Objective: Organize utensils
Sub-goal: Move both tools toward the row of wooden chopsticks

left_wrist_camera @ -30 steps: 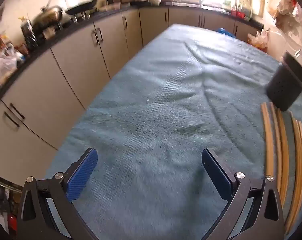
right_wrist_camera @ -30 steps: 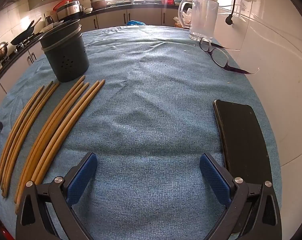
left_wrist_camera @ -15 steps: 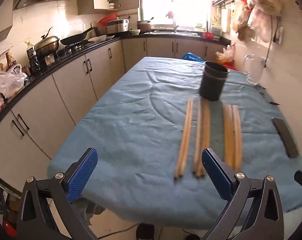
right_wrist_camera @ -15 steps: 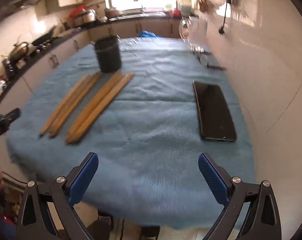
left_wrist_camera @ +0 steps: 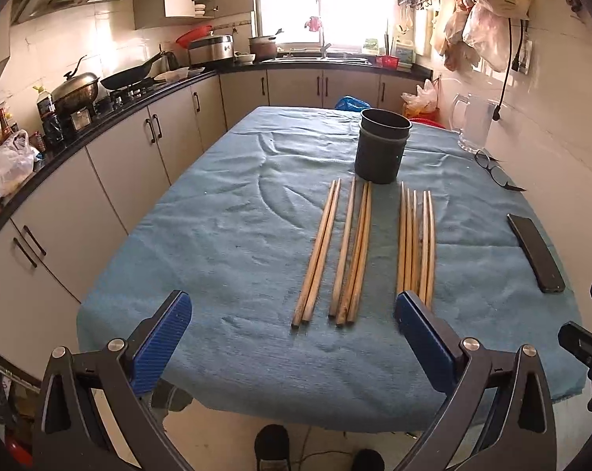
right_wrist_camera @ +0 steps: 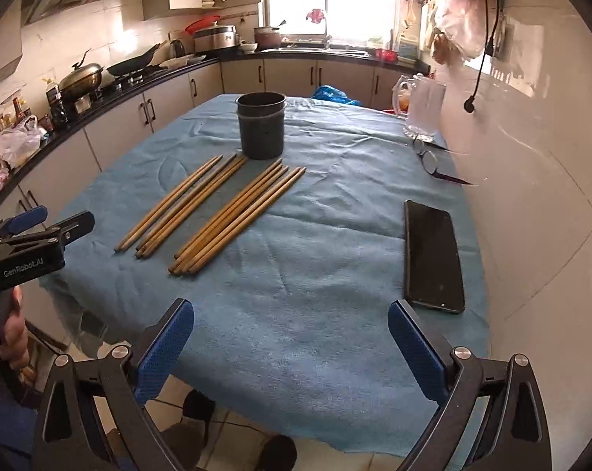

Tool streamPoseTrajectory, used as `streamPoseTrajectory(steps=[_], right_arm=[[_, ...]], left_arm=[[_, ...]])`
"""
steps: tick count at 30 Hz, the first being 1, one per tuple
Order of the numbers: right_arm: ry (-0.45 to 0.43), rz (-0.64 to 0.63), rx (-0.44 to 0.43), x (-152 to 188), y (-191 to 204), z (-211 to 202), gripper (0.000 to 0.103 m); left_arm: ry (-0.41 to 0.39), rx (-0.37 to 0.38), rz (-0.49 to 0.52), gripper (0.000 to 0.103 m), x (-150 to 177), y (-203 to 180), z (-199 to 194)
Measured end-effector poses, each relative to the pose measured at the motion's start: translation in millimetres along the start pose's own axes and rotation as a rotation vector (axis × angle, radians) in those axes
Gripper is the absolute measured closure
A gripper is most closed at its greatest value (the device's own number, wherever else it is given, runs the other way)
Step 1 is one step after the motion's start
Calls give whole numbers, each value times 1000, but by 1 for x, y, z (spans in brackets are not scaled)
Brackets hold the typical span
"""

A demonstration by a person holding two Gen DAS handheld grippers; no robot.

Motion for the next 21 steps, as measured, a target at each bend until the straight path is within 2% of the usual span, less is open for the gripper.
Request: streamPoseTrajectory(steps=[7,11,15,21], right_arm=[[-18,-10,-20,-8,8,0,3],[8,-25,-34,-4,14,4,3],[30,-14,-15,1,8,5,4],[26,15,1,-1,0,5,4]], left_arm=[[-21,6,13,0,-5,-1,-2],[-1,27,16,0,0,-5,2],[21,52,24,0,2,-13,10],[5,64,49,0,-8,-17,12]])
Point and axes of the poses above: each gripper's, at about its wrist camera, not at the fingertips, and z roughly the way its jaws point, y to its left, x to its underside, the point moved 2 cm from there along z, roughly the way its jaws point, and after that the axes turned 8 degrees about z, right-handed, at the moved point
